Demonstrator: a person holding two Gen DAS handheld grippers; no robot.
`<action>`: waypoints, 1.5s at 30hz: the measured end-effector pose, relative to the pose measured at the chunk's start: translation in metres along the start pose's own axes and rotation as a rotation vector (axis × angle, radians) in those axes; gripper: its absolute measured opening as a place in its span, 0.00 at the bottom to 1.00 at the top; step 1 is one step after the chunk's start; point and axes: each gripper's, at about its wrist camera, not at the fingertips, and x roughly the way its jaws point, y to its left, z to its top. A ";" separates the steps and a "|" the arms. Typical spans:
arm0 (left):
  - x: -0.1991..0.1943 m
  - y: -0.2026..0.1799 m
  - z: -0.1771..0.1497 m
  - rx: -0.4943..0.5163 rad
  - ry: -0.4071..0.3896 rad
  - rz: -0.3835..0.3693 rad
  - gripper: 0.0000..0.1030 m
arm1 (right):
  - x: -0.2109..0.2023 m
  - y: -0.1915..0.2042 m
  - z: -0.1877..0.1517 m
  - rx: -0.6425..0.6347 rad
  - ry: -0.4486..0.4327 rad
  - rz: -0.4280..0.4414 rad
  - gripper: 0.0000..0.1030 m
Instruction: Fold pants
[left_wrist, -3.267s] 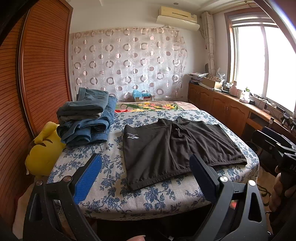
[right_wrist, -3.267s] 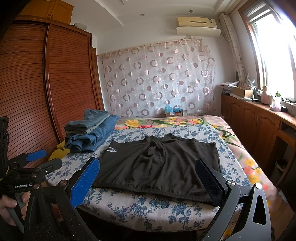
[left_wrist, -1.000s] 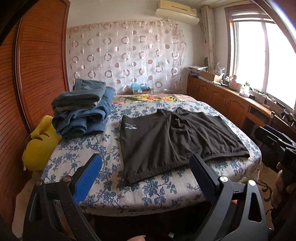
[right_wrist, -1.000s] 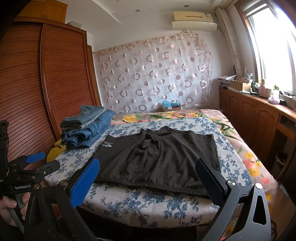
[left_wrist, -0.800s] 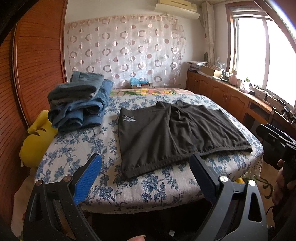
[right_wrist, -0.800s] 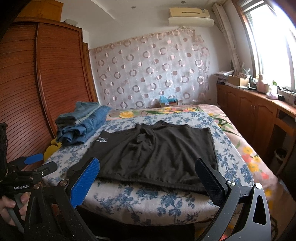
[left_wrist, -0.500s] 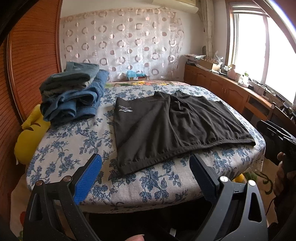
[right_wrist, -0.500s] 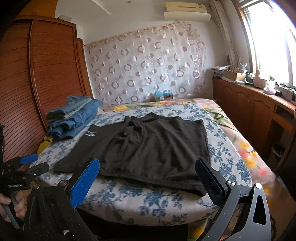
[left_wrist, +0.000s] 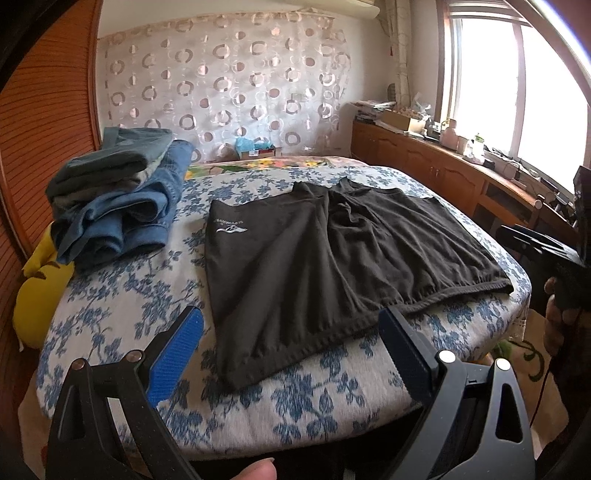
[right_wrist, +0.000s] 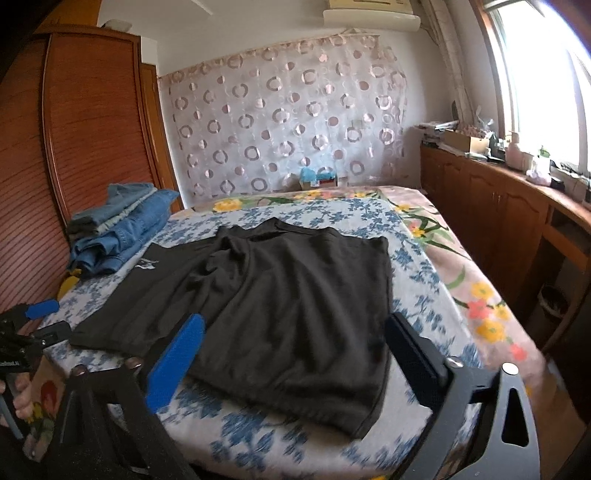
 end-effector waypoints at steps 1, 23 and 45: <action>0.003 0.000 0.001 0.002 0.004 -0.003 0.93 | 0.004 -0.002 0.003 -0.001 0.016 0.010 0.88; 0.051 0.013 -0.008 -0.010 0.155 -0.067 0.93 | 0.101 -0.073 0.070 0.108 0.271 -0.048 0.36; 0.050 0.013 -0.013 0.022 0.148 -0.036 0.93 | 0.099 -0.080 0.098 0.157 0.273 -0.110 0.02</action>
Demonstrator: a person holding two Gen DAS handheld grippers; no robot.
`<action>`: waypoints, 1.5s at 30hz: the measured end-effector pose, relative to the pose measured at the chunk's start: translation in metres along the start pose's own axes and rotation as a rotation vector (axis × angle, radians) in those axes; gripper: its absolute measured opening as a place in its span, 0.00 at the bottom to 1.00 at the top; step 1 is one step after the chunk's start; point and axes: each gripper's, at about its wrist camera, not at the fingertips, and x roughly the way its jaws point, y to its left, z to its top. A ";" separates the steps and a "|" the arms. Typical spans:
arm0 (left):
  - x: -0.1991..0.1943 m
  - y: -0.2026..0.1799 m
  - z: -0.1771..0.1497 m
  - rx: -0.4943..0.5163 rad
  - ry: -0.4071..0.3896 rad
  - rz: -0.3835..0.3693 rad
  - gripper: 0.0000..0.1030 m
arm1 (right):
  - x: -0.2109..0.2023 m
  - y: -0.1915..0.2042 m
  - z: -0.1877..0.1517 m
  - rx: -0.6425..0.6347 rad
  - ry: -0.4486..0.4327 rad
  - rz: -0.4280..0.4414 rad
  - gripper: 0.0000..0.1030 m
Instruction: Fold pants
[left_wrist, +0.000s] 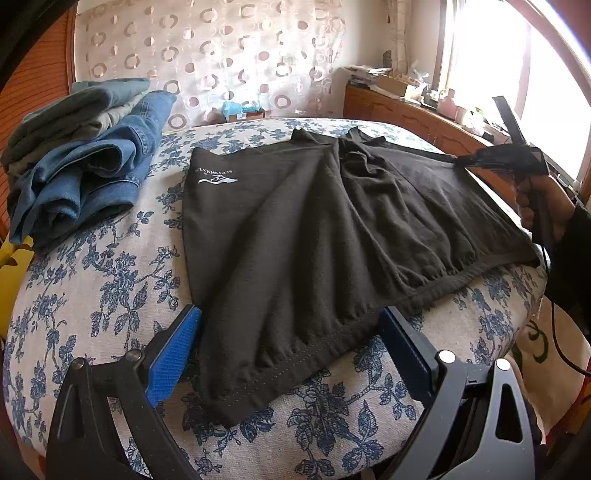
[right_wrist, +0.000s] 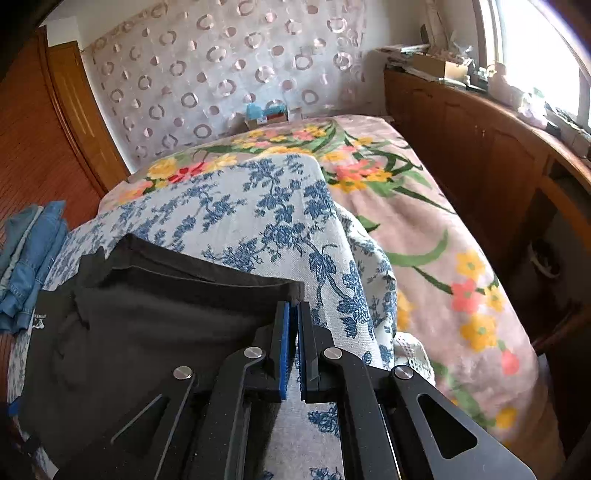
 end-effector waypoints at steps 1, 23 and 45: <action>0.000 0.000 0.000 0.002 0.001 0.001 0.93 | -0.003 0.000 0.000 0.001 -0.016 0.003 0.02; -0.033 0.025 -0.008 -0.076 -0.036 -0.021 0.77 | -0.109 0.080 -0.145 -0.310 -0.103 0.252 0.44; -0.031 0.041 -0.021 -0.111 -0.019 -0.017 0.43 | -0.103 0.110 -0.185 -0.357 -0.111 0.157 0.61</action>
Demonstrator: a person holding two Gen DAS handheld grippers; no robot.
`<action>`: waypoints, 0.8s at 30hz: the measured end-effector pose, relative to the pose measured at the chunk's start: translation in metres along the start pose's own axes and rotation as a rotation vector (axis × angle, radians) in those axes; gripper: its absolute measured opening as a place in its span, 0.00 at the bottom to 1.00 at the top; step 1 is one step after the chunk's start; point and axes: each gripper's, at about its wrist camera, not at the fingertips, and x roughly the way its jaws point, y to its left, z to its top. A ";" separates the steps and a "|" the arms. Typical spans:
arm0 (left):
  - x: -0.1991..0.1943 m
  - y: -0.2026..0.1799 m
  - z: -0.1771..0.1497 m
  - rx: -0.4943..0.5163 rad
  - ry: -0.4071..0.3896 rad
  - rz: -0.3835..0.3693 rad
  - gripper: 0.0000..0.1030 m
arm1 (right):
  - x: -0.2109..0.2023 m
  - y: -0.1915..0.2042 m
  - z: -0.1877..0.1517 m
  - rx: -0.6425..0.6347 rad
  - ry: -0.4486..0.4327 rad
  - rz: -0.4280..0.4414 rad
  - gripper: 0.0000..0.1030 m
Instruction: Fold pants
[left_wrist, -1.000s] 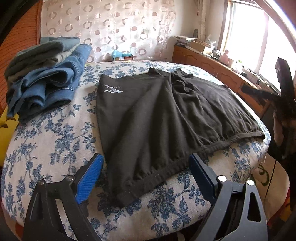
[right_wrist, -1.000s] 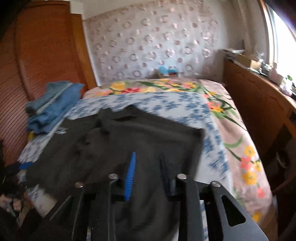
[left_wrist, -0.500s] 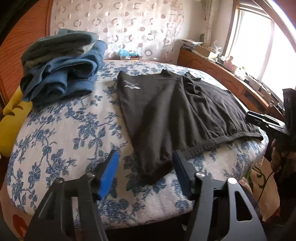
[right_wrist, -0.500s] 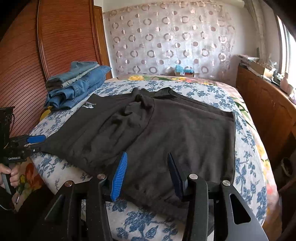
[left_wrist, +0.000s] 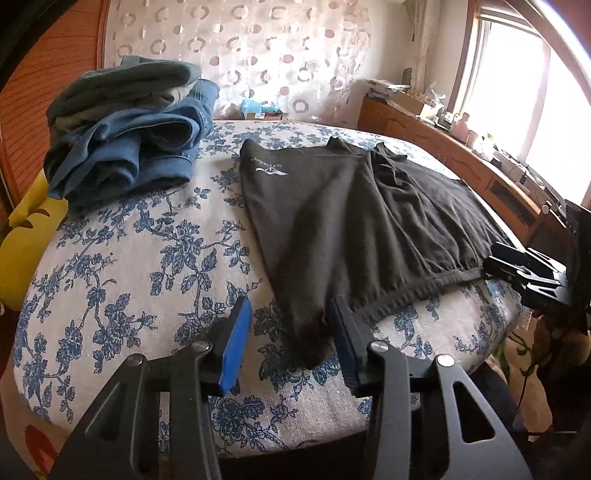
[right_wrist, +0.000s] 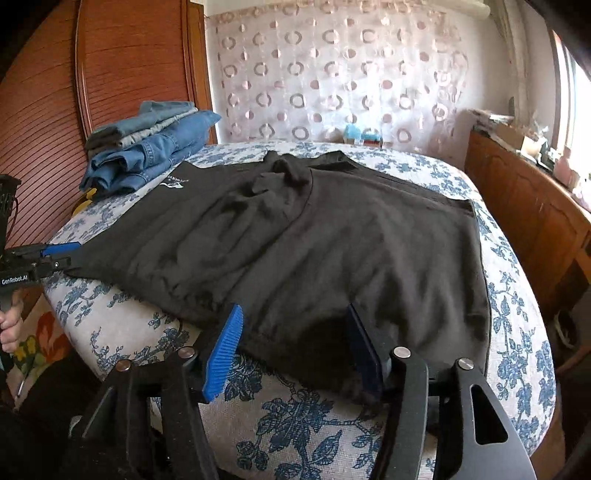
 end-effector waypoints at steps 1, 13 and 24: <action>0.001 -0.001 0.000 0.006 0.001 0.003 0.42 | 0.000 0.001 -0.002 -0.004 -0.011 -0.001 0.62; 0.008 -0.008 0.007 0.044 0.027 0.000 0.28 | 0.000 -0.004 -0.010 0.045 -0.033 0.013 0.66; 0.002 -0.021 0.023 0.068 -0.002 -0.018 0.05 | -0.022 -0.011 -0.014 0.084 -0.071 -0.021 0.66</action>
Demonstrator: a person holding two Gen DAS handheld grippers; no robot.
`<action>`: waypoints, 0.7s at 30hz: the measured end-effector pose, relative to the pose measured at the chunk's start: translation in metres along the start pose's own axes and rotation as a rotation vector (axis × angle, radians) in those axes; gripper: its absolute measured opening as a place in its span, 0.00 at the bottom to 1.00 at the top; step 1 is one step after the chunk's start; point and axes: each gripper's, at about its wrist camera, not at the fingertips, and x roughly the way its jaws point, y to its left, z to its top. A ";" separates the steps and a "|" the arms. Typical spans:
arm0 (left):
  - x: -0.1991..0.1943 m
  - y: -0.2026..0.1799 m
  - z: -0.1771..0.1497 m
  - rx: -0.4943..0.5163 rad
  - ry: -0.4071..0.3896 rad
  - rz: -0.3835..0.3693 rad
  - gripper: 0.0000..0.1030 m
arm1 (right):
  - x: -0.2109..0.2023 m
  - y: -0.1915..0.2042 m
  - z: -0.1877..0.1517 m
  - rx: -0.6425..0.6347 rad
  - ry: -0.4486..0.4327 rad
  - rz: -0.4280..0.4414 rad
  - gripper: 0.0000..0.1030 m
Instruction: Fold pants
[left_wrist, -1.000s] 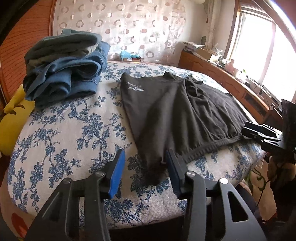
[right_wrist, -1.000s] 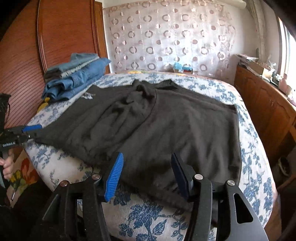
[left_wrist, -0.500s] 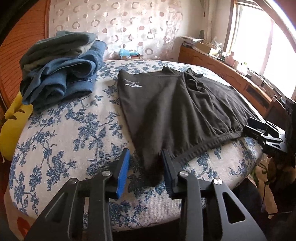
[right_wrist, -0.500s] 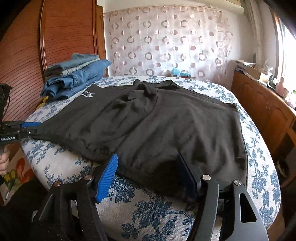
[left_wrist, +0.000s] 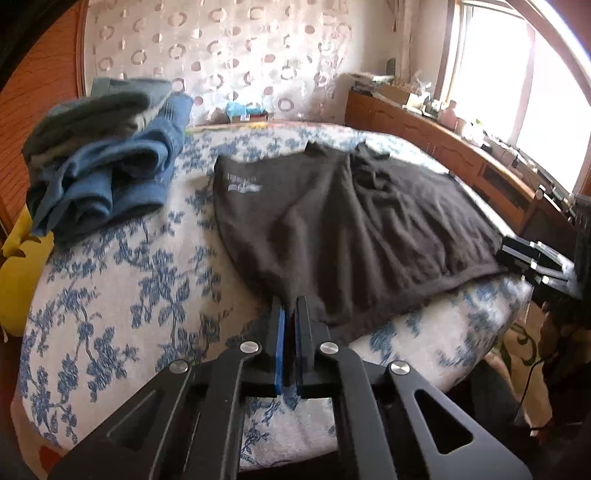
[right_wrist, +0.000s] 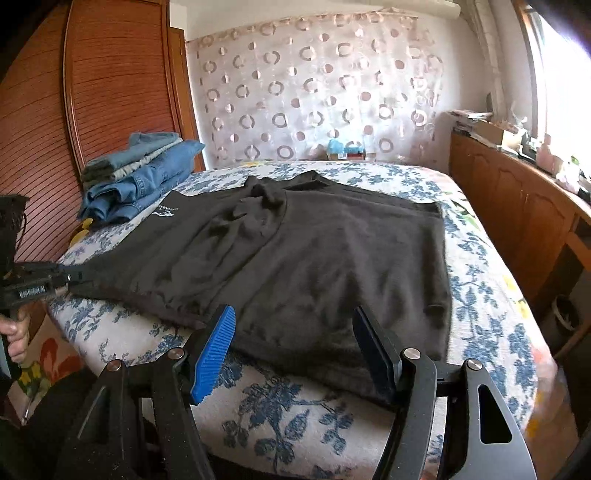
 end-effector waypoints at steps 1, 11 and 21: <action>-0.003 -0.002 0.004 0.001 -0.010 -0.002 0.05 | -0.001 -0.001 -0.002 0.000 -0.002 0.000 0.66; -0.012 -0.046 0.043 0.076 -0.050 -0.039 0.05 | -0.014 -0.020 -0.009 0.062 -0.015 0.004 0.66; -0.001 -0.114 0.077 0.196 -0.066 -0.123 0.04 | -0.028 -0.034 -0.020 0.098 -0.045 -0.007 0.66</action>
